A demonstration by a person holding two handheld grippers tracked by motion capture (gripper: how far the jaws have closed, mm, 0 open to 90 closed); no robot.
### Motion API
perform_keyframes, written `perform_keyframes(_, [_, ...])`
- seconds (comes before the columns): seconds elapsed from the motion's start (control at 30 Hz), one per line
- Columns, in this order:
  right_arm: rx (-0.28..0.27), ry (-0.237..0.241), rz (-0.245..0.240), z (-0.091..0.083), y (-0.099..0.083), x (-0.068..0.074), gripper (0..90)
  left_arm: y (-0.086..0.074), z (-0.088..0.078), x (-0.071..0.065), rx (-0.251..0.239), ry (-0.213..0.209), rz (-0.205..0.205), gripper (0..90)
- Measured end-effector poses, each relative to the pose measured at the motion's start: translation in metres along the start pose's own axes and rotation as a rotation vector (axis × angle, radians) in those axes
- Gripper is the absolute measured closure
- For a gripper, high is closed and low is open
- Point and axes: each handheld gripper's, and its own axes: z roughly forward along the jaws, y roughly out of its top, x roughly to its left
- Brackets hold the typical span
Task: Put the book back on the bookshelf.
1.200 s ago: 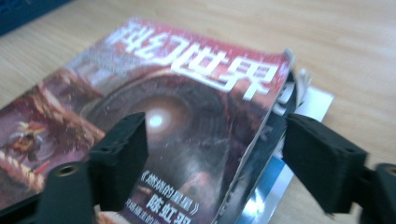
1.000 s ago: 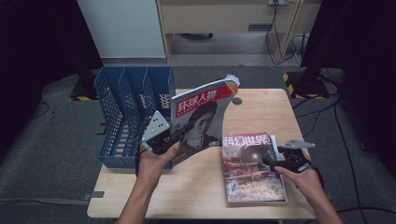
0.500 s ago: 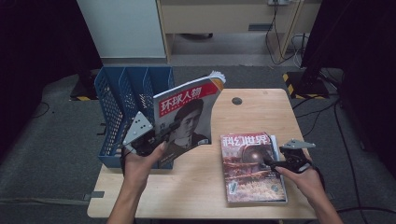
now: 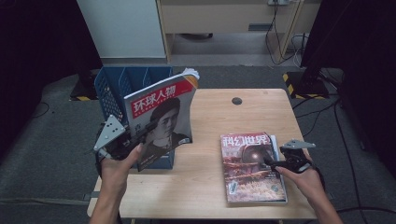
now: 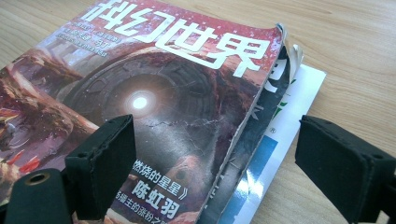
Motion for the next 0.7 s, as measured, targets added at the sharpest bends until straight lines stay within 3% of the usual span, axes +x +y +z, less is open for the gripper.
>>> perform_keyframes(0.7, [0.001, 0.0, 0.004, 0.001, -0.001, 0.0, 13.4, -0.006, -0.037, 0.03, -0.025, 0.094, -0.035, 86.9])
